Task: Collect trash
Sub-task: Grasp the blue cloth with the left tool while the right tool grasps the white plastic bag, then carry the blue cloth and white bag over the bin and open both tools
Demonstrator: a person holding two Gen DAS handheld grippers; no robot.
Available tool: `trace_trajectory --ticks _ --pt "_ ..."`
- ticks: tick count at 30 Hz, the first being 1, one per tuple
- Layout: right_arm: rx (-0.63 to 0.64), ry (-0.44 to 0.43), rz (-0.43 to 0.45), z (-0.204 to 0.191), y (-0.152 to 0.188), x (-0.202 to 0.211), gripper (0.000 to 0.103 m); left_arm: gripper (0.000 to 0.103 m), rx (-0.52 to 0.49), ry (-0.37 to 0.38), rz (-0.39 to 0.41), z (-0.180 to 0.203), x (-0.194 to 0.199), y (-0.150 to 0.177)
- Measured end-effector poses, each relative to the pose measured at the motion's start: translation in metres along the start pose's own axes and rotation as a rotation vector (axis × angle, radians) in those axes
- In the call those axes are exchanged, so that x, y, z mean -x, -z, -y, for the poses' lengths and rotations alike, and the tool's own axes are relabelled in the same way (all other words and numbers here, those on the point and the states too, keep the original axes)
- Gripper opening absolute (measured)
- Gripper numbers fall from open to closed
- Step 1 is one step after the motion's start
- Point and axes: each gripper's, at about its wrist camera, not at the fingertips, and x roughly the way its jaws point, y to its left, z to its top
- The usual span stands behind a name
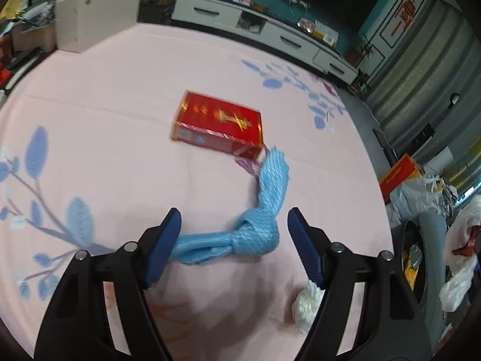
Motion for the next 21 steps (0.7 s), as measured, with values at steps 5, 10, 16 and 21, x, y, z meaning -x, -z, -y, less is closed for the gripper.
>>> trace_trajectory --ticks 5,10,16,21 --pt "-0.009 0.017 -0.001 0.002 0.002 0.002 0.030 0.046 -0.097 -0.043 -0.004 0.016 -0.012 0.011" --pt "-0.028 0.048 0.016 0.009 0.001 0.009 0.030 0.032 -0.073 -0.018 0.004 0.017 -0.004 0.015" --pt "-0.050 0.135 0.103 0.021 -0.002 0.040 0.030 0.032 -0.072 0.052 0.083 0.039 0.041 0.026" --pt "-0.061 0.235 0.235 0.030 -0.001 0.085 0.030 0.032 -0.120 0.171 0.162 0.087 0.088 0.040"
